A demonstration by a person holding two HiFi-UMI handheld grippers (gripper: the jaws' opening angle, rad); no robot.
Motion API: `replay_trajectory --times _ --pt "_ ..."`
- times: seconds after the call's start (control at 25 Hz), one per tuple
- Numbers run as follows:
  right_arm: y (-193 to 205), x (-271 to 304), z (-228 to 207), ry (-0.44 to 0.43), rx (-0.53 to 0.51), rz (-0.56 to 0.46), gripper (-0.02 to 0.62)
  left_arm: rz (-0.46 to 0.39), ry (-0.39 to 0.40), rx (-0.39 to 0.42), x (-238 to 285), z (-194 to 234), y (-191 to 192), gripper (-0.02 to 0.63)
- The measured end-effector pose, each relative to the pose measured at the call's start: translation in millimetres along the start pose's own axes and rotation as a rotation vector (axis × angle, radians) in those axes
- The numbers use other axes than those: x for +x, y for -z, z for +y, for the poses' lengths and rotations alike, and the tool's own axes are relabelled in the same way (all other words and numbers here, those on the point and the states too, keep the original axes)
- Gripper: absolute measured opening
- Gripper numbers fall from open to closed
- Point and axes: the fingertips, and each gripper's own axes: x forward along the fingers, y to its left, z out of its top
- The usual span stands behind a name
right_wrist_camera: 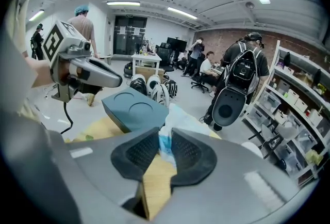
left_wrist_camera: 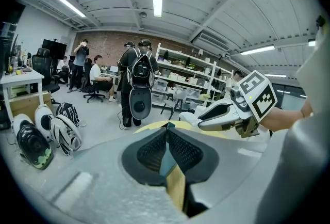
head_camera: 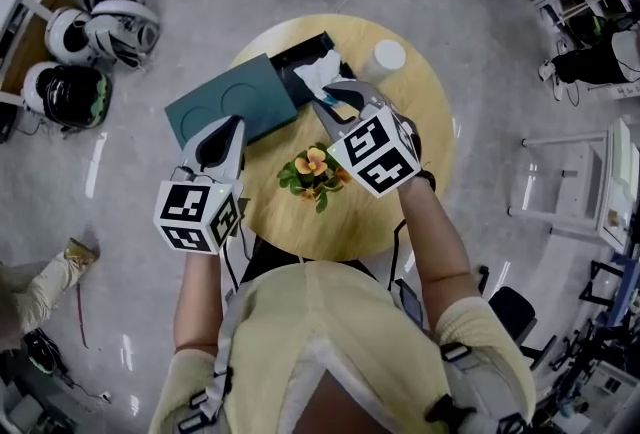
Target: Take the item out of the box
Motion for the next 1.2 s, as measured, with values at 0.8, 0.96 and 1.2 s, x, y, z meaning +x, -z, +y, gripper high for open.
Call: replay_trajectory --times 0.8,0.96,1.2 --pt "10.6 -68.8 19.8 -0.005 0.040 -0.127 0.083 -0.056 -0.064 -0.004 -38.5 -38.1 -2.8 0.009" --pt "17.2 -77.7 22.6 -0.012 0.045 -0.139 0.083 -0.059 -0.082 0.002 -44.3 -46.1 -1.2 0.009" --pt "25.6 -93.4 23.6 -0.030 0.054 -0.160 0.083 -0.063 -0.105 0.003 -48.9 -60.1 -0.2 0.008"
